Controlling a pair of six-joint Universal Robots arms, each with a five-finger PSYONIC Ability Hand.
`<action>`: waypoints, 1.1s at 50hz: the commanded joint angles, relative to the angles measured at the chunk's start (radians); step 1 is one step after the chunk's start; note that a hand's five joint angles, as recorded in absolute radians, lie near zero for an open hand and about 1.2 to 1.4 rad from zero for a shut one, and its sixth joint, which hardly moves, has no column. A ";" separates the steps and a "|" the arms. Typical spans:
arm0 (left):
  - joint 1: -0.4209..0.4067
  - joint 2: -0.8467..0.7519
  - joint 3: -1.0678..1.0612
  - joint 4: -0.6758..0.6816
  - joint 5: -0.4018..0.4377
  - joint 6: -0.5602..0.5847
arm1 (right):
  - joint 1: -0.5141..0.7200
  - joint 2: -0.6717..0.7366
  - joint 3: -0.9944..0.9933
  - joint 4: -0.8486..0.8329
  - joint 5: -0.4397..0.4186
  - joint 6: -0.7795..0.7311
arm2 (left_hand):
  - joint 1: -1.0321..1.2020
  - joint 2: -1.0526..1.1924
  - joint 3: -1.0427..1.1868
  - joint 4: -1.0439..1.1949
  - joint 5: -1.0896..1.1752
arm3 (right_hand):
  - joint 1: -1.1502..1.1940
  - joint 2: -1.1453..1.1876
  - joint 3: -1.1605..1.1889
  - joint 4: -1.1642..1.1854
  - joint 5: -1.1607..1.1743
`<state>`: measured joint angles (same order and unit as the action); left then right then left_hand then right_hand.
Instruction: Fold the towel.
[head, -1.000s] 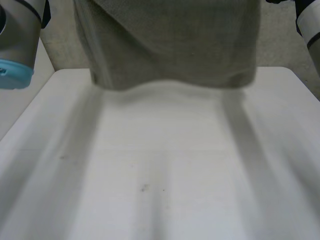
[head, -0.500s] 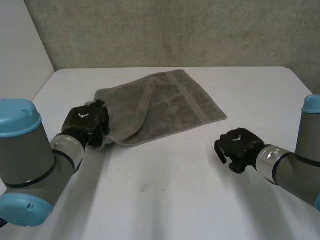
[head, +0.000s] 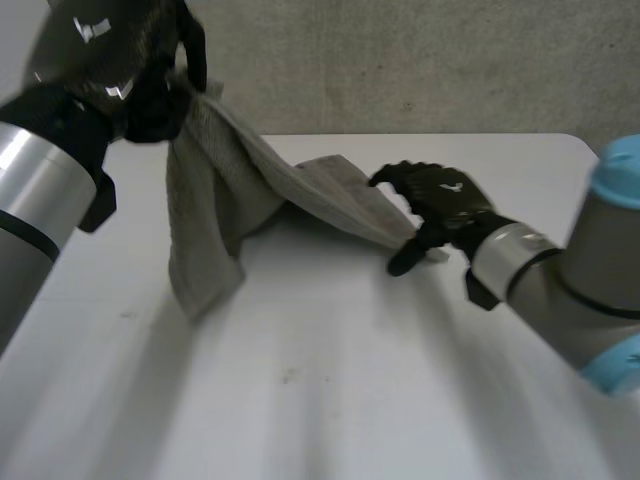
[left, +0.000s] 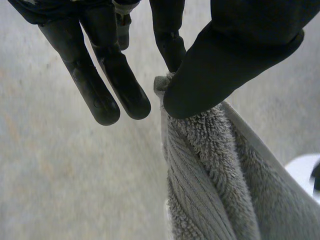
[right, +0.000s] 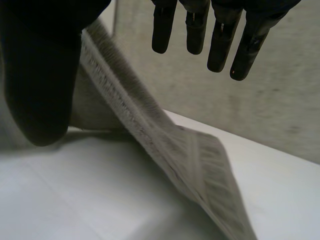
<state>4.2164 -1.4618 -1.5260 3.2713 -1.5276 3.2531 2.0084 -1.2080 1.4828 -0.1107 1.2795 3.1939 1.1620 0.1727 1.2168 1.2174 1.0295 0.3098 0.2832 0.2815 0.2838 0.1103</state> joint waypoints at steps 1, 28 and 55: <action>-0.053 0.031 0.081 -0.051 -0.008 -0.001 | 0.144 0.195 -0.148 0.002 0.092 0.021 | 0.234 1.224 0.180 0.179 0.192 | -0.008 0.019 0.021 0.018 0.017; 0.047 -0.003 0.003 -0.062 -0.006 0.007 | -0.065 -0.008 -0.174 0.049 -0.052 -0.181 | 0.234 1.224 0.180 0.179 0.192 | 1.086 1.113 1.115 1.112 1.111; 0.040 -0.382 0.004 -0.151 0.006 0.149 | -0.163 -0.046 -0.176 0.806 0.003 -0.936 | 0.234 1.224 0.180 0.179 0.192 | 1.086 1.113 1.115 1.112 1.111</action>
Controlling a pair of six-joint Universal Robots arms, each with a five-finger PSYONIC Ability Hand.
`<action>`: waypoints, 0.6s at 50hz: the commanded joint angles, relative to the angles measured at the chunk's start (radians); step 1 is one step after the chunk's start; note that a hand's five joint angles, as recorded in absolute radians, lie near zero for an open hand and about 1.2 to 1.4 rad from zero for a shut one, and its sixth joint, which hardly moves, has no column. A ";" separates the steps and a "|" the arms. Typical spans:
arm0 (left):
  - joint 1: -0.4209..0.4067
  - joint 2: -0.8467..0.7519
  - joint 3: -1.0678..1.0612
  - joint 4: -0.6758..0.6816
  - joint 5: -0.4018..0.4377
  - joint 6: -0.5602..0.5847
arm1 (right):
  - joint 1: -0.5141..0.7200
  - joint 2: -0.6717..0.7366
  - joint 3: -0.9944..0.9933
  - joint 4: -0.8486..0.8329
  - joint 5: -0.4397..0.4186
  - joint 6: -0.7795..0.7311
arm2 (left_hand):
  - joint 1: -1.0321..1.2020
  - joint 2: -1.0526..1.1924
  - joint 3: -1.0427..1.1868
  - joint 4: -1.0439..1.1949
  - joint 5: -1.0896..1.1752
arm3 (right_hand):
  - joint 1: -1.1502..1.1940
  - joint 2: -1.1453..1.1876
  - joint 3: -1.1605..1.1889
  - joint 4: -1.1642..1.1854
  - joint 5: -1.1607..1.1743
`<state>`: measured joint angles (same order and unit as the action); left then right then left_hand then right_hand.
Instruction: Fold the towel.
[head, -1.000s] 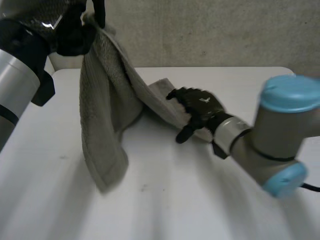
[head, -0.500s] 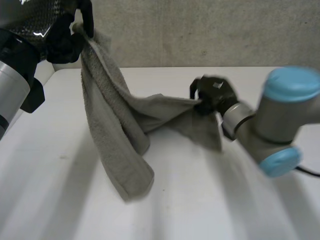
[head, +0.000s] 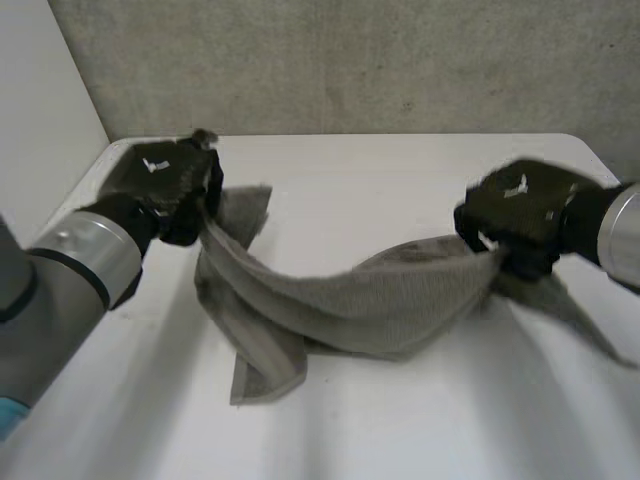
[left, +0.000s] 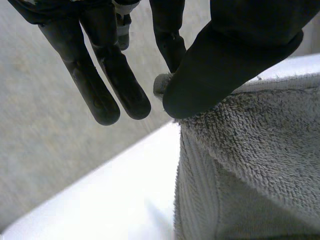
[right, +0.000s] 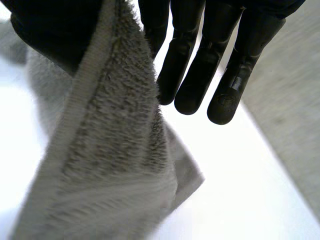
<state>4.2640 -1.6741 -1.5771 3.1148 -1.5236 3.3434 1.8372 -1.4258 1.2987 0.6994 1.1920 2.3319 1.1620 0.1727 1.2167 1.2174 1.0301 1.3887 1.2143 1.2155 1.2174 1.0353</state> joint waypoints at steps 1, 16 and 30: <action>-0.007 -0.170 0.055 0.005 0.002 0.059 | 0.010 0.226 -0.028 -0.029 0.118 -0.071 | 0.234 1.224 0.180 0.179 0.192 | 0.008 0.182 0.181 0.179 0.186; -0.004 -0.354 0.718 0.259 -0.104 0.116 | 0.028 0.300 -0.345 -0.809 0.204 0.124 | 0.234 1.224 0.180 0.179 0.192 | 0.008 0.182 0.181 0.179 0.186; 0.008 -0.257 0.437 0.357 -0.153 0.119 | 0.028 0.174 -0.110 -0.784 0.092 0.152 | 0.234 1.224 0.180 0.179 0.192 | 0.008 0.182 0.181 0.179 0.186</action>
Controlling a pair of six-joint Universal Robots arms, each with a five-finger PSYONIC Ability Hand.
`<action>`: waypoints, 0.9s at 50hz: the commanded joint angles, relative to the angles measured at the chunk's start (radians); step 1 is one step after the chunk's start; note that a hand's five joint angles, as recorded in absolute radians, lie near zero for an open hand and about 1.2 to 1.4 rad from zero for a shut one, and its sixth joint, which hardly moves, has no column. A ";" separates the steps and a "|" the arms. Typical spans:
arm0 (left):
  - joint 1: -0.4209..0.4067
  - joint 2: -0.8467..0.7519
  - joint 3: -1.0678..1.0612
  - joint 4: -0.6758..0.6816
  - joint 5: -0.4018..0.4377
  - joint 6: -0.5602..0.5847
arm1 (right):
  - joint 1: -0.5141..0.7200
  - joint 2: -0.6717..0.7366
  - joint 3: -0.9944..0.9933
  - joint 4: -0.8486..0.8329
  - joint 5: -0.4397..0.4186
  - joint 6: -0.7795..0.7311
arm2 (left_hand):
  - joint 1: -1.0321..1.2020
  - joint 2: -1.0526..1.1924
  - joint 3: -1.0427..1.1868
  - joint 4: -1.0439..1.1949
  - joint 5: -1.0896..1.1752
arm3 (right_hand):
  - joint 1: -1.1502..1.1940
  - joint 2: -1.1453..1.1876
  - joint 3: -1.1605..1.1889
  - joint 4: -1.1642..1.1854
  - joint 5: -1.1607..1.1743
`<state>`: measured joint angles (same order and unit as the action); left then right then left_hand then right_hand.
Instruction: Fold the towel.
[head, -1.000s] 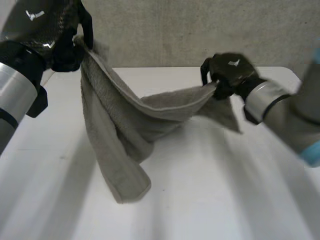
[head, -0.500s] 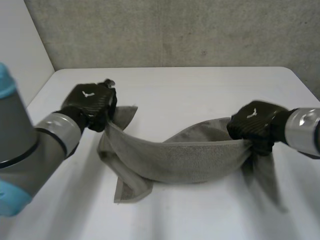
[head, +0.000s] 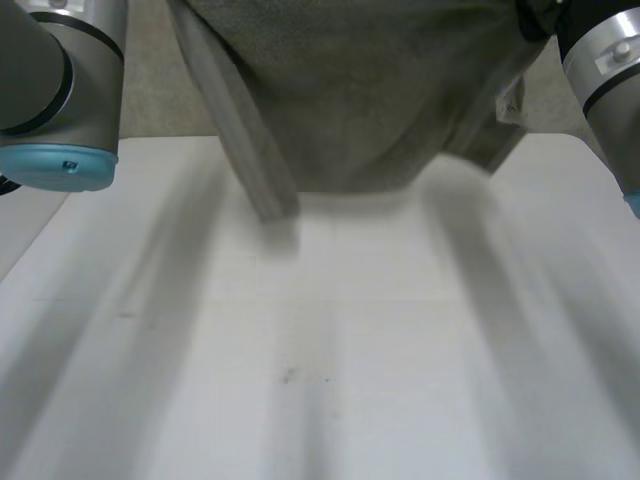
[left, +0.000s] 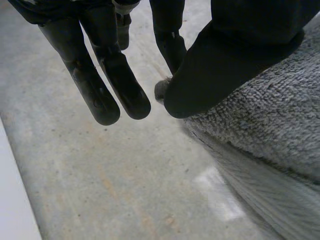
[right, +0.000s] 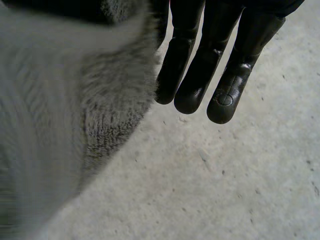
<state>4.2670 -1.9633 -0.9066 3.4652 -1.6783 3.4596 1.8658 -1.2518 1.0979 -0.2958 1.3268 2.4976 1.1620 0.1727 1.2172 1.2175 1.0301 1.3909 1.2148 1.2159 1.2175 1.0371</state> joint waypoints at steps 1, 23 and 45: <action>0.007 0.034 -0.297 0.006 -0.003 0.003 | -0.001 0.000 0.091 0.211 -0.043 -0.014 | 0.234 1.224 0.179 0.179 0.192 | 0.005 0.181 0.180 0.179 0.185; 0.002 0.013 -0.874 -0.038 0.011 0.018 | -0.016 0.221 0.404 0.483 -0.052 -0.085 | -0.418 0.571 -0.473 -0.474 -0.461 | 0.005 0.181 0.180 0.179 0.185; 0.158 0.187 -0.927 -0.034 0.518 0.180 | -0.034 0.175 0.493 0.394 -0.083 -0.074 | -0.634 0.355 -0.690 -0.690 -0.677 | 0.005 0.181 0.180 0.179 0.185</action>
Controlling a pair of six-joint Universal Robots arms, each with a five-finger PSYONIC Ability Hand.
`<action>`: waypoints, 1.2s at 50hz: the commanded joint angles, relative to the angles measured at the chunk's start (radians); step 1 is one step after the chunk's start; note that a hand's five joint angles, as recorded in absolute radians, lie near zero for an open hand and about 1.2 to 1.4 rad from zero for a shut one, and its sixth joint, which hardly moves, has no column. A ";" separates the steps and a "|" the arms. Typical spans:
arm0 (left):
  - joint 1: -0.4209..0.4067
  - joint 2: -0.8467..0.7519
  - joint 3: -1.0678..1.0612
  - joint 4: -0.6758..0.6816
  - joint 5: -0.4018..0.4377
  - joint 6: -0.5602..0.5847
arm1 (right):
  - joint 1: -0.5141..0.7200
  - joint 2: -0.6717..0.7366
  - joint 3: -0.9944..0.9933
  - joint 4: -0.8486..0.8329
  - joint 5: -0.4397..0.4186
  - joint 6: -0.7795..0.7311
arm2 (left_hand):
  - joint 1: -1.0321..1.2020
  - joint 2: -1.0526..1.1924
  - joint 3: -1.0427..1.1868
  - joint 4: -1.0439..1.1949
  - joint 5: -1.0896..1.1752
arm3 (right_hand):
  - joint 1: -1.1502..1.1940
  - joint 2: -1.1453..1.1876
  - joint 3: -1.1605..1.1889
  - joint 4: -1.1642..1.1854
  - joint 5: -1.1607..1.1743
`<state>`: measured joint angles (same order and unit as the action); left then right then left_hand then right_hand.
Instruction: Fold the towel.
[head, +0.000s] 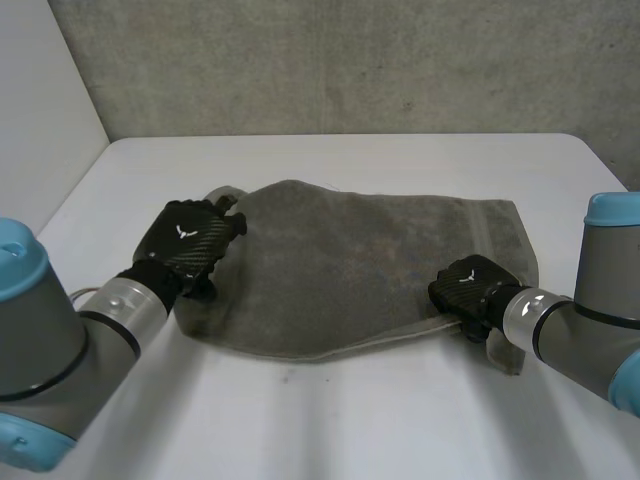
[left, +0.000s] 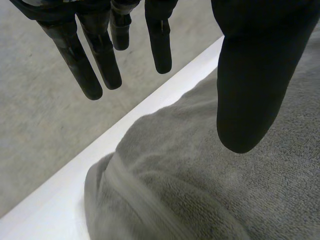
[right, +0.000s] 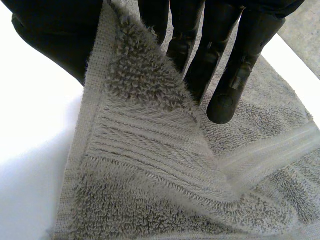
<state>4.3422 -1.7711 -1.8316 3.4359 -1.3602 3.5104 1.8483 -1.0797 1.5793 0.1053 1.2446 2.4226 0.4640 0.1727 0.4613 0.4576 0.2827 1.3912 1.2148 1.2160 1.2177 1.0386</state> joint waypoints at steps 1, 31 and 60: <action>0.100 -0.008 -0.001 -0.007 0.240 0.177 | -0.017 0.003 0.013 -0.010 -0.001 0.001 | 0.067 0.358 0.069 0.073 0.073 | 0.005 0.181 0.180 0.179 0.183; 0.356 -0.014 -0.161 -0.314 0.417 0.435 | -0.017 0.017 0.034 -0.038 0.001 0.000 | 0.252 0.543 0.254 0.258 0.258 | 0.005 0.181 0.180 0.179 0.183; 0.367 -0.064 -0.173 -0.175 0.314 0.318 | -0.015 0.023 0.037 -0.041 0.000 0.000 | 0.199 0.490 0.201 0.205 0.205 | 0.005 0.181 0.180 0.179 0.183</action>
<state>4.7095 -1.8302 -2.0042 3.2430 -1.0449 3.8400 1.8331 -1.0602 1.6176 0.0654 1.2449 2.4224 0.6050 0.1727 0.6040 0.6027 0.4308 1.3913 1.2148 1.2160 1.2177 1.0377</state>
